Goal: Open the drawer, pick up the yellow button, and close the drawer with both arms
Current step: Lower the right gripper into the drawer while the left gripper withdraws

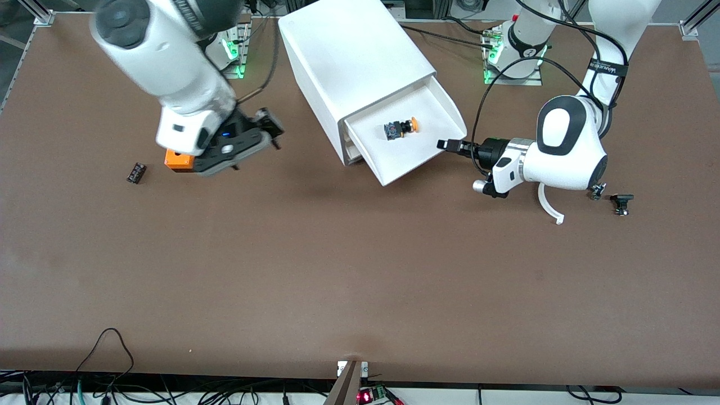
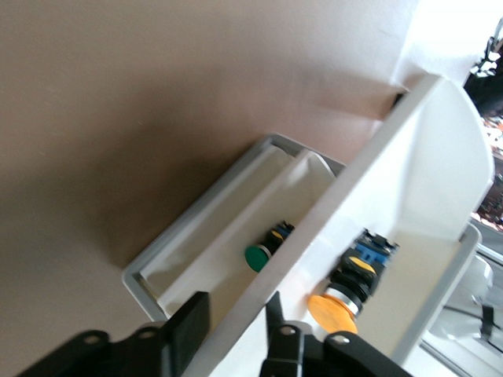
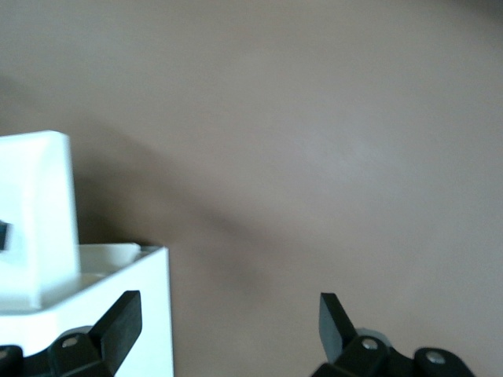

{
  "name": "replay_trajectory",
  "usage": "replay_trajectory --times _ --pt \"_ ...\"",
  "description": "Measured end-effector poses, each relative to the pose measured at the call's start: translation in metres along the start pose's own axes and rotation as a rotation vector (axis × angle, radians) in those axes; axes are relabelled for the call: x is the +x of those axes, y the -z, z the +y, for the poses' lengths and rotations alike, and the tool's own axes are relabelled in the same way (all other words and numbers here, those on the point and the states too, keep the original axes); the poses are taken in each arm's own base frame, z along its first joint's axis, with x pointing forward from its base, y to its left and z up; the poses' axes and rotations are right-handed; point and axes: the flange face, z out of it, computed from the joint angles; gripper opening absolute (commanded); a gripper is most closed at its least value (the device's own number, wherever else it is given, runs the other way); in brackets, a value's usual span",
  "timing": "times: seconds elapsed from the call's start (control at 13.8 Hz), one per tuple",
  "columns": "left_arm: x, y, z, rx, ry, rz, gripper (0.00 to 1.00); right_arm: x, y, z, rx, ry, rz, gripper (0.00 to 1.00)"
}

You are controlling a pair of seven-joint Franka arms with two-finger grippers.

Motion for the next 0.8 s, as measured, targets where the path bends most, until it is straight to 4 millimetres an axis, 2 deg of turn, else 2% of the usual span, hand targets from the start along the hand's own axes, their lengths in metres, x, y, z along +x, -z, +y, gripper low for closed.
replay_trajectory --times 0.15,0.29,0.44,0.51,0.65,0.8 --pt "0.001 0.004 -0.004 0.012 -0.001 0.015 1.0 0.019 -0.006 -0.058 0.017 0.112 0.022 1.0" --pt "0.003 0.015 0.001 0.021 -0.018 0.062 1.0 0.031 -0.02 -0.106 0.031 0.234 0.03 1.0" --pt "0.003 0.042 0.006 0.052 -0.037 0.156 1.0 0.037 -0.036 -0.151 0.044 0.334 0.032 1.0" --pt "0.0 0.07 0.002 0.062 -0.033 0.223 1.0 0.038 -0.044 -0.172 0.05 0.372 0.037 1.0" --pt "-0.015 0.143 -0.019 0.057 0.004 0.372 1.0 0.036 -0.059 -0.208 0.049 0.471 0.06 1.0" --pt "-0.037 0.197 -0.038 0.047 0.031 0.472 1.0 0.031 -0.078 -0.24 0.031 0.552 0.069 1.0"
